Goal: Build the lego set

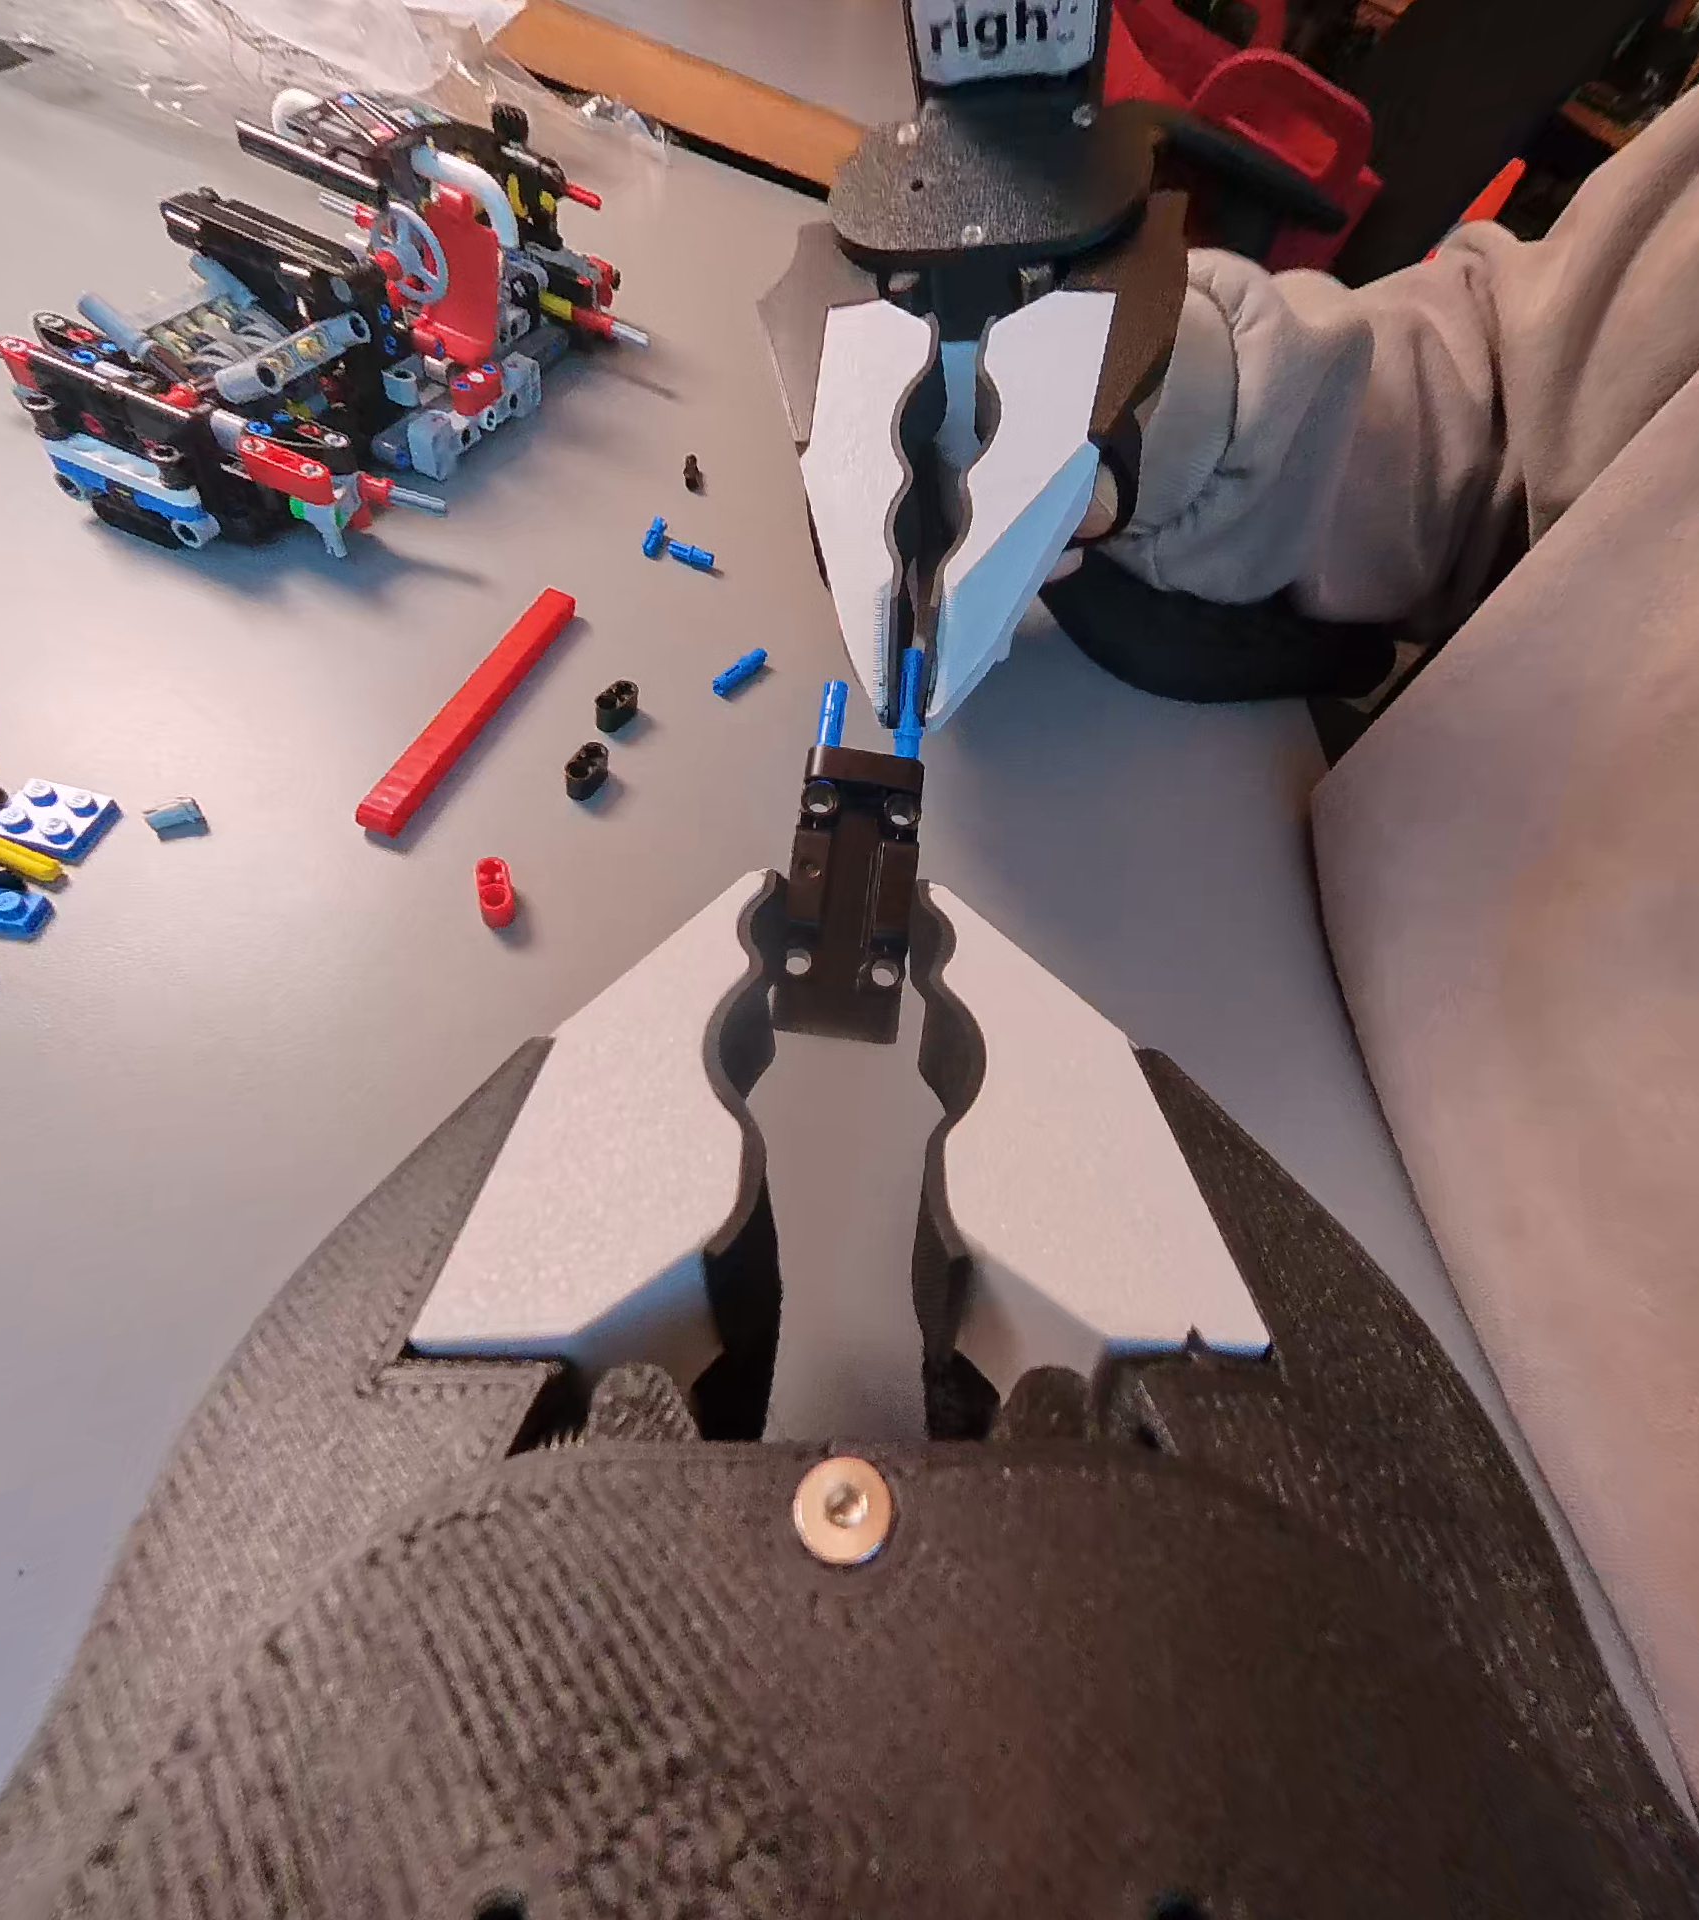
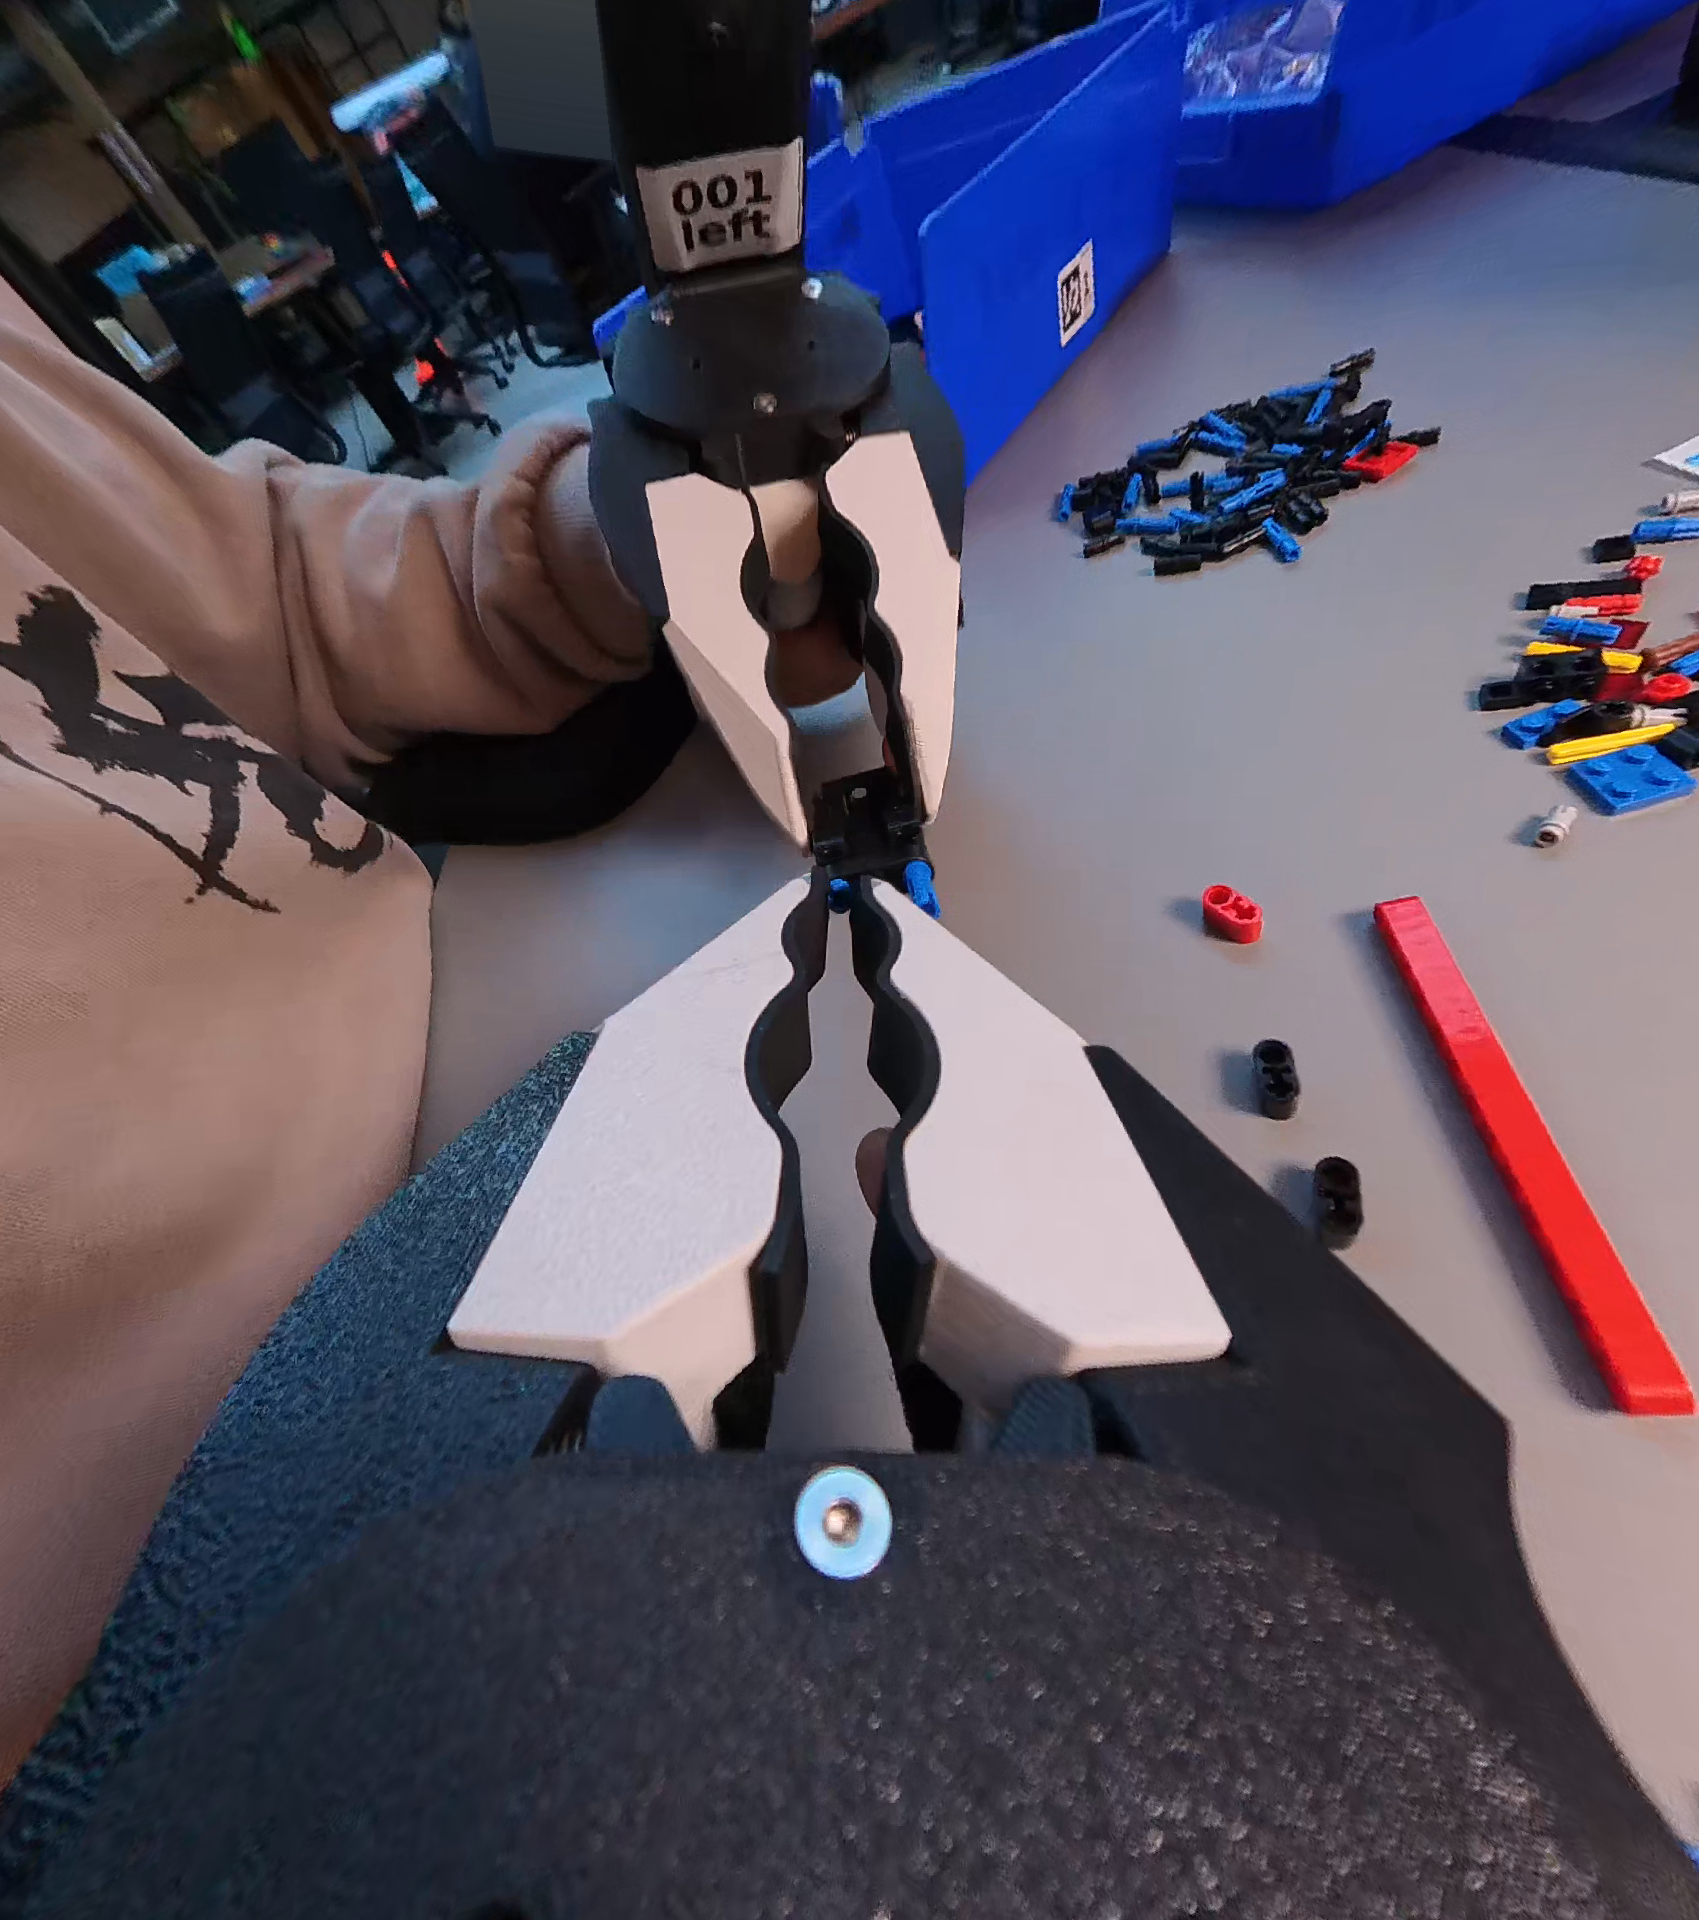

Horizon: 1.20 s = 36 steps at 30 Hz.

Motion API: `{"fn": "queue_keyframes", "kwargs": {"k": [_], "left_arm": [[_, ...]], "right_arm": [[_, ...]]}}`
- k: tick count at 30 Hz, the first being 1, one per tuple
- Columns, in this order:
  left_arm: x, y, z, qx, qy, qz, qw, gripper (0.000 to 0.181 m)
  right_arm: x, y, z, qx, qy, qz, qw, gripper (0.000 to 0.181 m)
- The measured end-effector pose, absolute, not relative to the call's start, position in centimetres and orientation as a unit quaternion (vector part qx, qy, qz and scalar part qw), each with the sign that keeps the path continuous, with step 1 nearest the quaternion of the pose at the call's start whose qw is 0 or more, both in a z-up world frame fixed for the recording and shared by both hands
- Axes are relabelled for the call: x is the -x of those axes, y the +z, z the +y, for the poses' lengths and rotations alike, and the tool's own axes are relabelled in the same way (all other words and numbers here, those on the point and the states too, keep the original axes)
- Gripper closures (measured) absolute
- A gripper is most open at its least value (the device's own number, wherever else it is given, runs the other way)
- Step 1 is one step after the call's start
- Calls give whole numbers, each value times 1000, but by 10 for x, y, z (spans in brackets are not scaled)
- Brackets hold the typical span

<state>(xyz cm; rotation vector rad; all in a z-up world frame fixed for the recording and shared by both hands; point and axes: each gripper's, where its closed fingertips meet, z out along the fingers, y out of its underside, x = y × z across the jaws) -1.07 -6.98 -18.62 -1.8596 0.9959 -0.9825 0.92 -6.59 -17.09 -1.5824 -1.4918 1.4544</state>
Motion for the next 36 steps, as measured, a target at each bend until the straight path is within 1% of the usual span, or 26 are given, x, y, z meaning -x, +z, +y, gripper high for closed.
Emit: {"fn": "queue_keyframes", "kwargs": {"k": [3,8,17,21,28,32,36], "left_arm": [[12,-172,-65,720,-426,359,414,160],[12,-156,-62,701,-471,317,432,160],[8,-137,-62,665,-548,265,432,160],[7,-143,-64,676,-525,286,430,160],[5,-161,-63,706,-458,326,429,160],[7,-163,-57,716,-421,329,449,160],[9,-153,-51,706,-433,300,473,160]], "right_arm": [[-6,-152,-59,579,592,-492,269,179],[-5,-137,-55,566,611,-470,291,179],[-7,-112,-53,530,659,-423,325,180],[-9,-118,-56,541,621,-467,321,179],[-13,-140,-57,578,571,-508,286,179],[-10,-144,-50,603,586,-466,277,179],[-5,-133,-41,602,646,-384,271,180]]}}
